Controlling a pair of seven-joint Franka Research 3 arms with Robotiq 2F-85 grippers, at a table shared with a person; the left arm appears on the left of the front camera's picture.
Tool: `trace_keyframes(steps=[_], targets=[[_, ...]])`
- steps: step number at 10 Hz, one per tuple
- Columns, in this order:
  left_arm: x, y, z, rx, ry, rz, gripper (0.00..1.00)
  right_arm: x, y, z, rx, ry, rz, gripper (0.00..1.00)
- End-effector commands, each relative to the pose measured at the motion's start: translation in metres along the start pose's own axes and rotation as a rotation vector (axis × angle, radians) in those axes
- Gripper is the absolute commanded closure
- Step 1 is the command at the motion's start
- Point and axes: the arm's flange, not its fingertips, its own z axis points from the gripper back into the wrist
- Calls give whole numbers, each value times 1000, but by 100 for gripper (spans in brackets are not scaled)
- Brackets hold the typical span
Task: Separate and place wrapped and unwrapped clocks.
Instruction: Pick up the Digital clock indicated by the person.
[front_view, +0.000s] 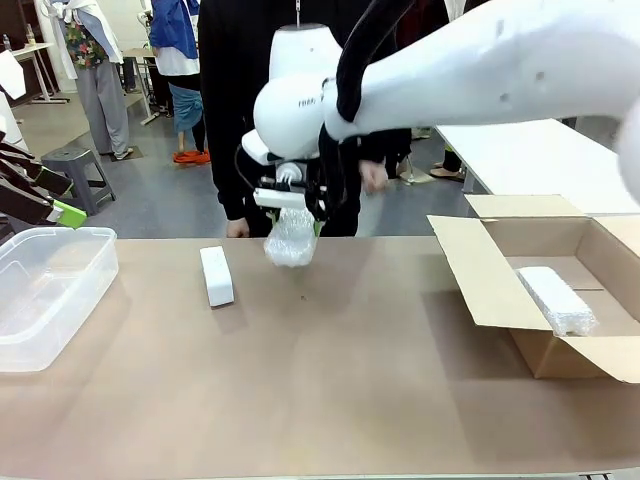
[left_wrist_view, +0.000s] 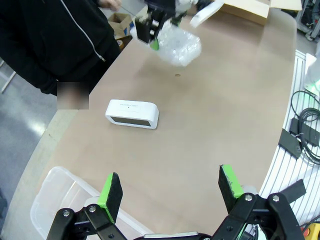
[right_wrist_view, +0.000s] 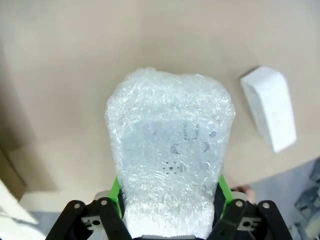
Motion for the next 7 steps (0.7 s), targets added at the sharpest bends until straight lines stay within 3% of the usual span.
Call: trace_keyframes(steps=[1, 3, 6, 7], targets=[[-1, 1, -1, -15, -11, 0, 0, 33, 22, 32, -35, 10, -30, 74], [-1, 1, -1, -15, -11, 0, 0, 51, 31, 66, -128, 32, -76, 74], [-1, 1, -1, -15, -11, 0, 0, 60, 35, 74, -209, 101, -140, 74], [-1, 1, -1, -15, -11, 0, 0, 53, 20, 88, -134, 54, -78, 74]])
